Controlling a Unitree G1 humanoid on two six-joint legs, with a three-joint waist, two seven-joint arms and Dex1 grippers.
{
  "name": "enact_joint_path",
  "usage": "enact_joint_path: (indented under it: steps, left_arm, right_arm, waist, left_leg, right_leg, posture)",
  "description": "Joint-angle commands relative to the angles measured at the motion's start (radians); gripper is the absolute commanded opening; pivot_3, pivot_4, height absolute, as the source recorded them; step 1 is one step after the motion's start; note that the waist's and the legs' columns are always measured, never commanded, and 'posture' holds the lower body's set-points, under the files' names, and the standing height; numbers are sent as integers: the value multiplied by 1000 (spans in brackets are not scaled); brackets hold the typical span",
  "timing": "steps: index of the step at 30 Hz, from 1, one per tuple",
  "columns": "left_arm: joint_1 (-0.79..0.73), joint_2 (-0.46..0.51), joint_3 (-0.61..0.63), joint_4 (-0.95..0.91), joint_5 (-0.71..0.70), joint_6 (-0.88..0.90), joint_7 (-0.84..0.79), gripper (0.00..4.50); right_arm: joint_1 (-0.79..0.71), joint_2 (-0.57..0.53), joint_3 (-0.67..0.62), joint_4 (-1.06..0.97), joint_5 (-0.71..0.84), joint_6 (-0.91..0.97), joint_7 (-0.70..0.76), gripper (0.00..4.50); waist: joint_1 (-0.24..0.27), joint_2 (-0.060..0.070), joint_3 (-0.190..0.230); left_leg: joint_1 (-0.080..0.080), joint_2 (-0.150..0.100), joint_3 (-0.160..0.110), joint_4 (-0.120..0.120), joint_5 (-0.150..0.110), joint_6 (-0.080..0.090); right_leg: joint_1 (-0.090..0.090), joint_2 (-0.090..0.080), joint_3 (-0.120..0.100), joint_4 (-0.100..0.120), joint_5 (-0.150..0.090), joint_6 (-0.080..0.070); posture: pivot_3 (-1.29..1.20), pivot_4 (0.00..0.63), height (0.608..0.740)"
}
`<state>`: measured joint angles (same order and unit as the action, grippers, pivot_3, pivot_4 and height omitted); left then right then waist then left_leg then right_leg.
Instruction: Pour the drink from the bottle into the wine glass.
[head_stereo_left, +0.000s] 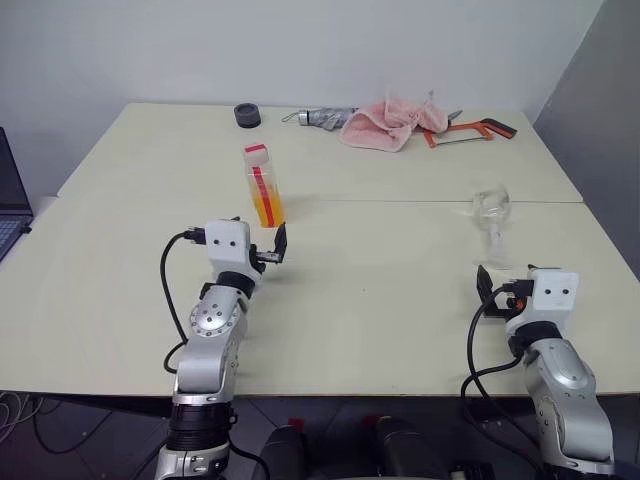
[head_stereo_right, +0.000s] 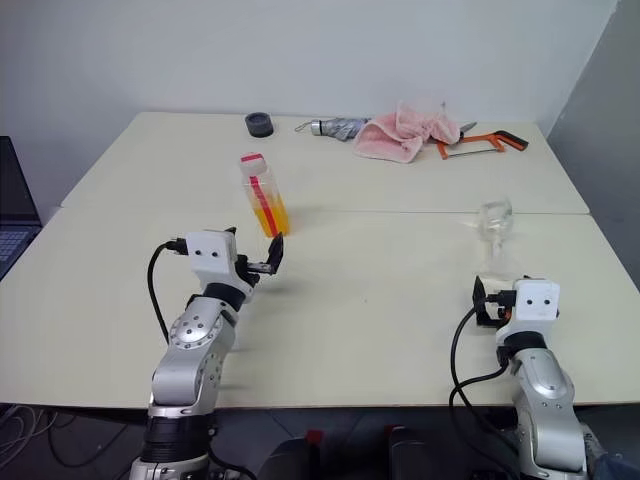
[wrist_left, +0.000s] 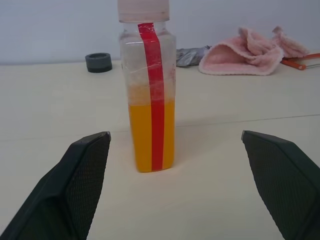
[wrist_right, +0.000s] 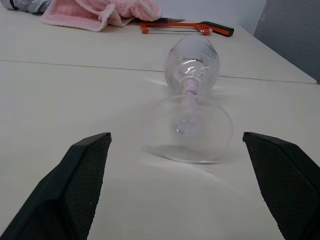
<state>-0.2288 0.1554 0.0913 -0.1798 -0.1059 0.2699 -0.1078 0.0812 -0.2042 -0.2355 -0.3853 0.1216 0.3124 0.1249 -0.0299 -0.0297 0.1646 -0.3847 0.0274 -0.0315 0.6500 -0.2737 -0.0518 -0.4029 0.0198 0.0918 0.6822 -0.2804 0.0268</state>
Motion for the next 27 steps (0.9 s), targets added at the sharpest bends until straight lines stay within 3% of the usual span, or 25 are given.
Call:
enact_joint_path:
  steps: [1, 12, 27]
  left_arm:
    - [-15, 4, 17, -34, -5, -20, 6, 4485]
    - [-26, 6, 25, -24, -11, 53, 27, 4485]
    - [-41, 15, 20, -18, -5, 1, -4, 4485]
  right_arm:
    - [-15, 1, -8, -15, 6, -23, -9, 4500]
    - [-12, 10, -7, -11, 4, -25, -10, 4500]
    - [-8, 13, 0, -18, 15, -27, -1, 4500]
  waist:
    - [0, 0, 0]
    - [0, 0, 0]
    - [0, 0, 0]
  left_leg:
    - [0, 0, 0, 0, 0, 0]
    - [0, 0, 0, 0, 0, 0]
    - [0, 0, 0, 0, 0, 0]
  right_leg:
    - [0, 0, 0, 0, 0, 0]
    - [0, 0, 0, 0, 0, 0]
    - [0, 0, 0, 0, 0, 0]
  posture:
    - [0, 150, 740]
    - [0, 150, 740]
    - [0, 150, 740]
